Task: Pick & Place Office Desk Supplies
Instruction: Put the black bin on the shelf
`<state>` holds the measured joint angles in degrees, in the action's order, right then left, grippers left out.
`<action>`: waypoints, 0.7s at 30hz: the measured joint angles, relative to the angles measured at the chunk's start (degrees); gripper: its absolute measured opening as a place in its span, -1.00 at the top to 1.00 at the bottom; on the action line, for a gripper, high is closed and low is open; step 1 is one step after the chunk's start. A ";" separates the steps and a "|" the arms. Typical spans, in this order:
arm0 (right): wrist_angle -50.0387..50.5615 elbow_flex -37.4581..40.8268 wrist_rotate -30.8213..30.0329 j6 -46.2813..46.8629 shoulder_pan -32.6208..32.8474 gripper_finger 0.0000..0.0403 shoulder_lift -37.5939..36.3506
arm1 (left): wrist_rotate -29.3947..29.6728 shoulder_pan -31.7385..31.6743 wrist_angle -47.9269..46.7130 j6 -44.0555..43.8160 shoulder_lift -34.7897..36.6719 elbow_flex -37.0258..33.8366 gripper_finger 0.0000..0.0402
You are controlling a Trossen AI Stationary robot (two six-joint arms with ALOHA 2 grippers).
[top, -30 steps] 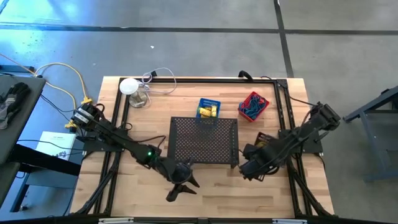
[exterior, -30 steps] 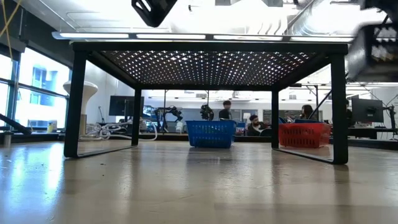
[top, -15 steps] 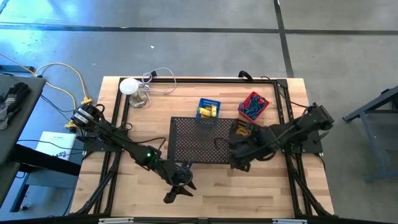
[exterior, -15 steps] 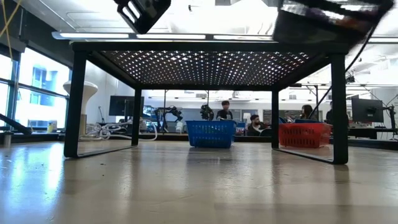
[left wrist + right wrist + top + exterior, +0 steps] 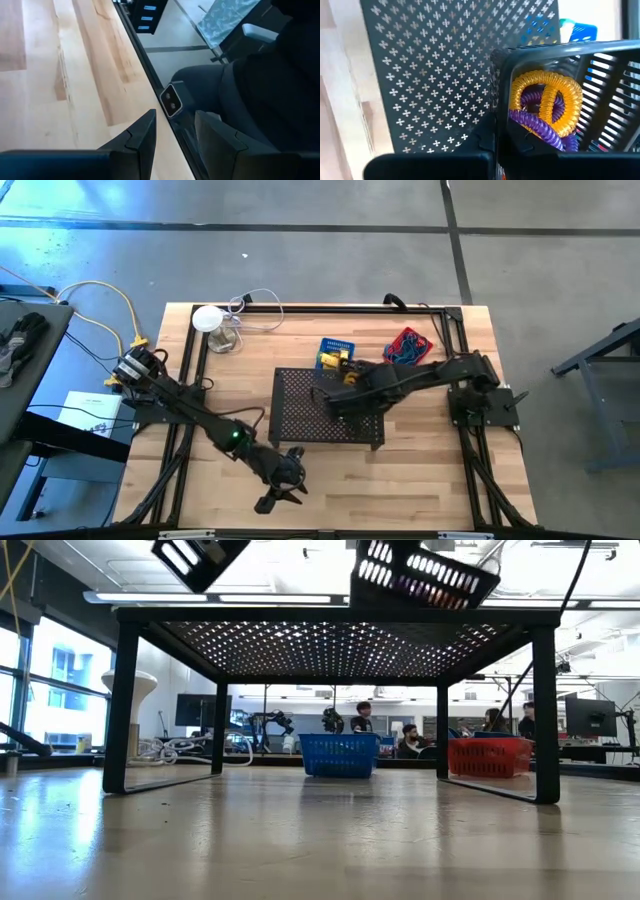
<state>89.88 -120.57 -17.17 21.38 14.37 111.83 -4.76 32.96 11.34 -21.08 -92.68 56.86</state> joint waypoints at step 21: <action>-3.46 0.08 4.11 -1.70 -0.94 0.99 3.24 | 0.14 1.78 -4.33 0.04 0.00 0.00 0.34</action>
<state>86.41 -120.49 -13.06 19.68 13.44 115.07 -4.62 34.74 7.01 -21.04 -92.68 56.86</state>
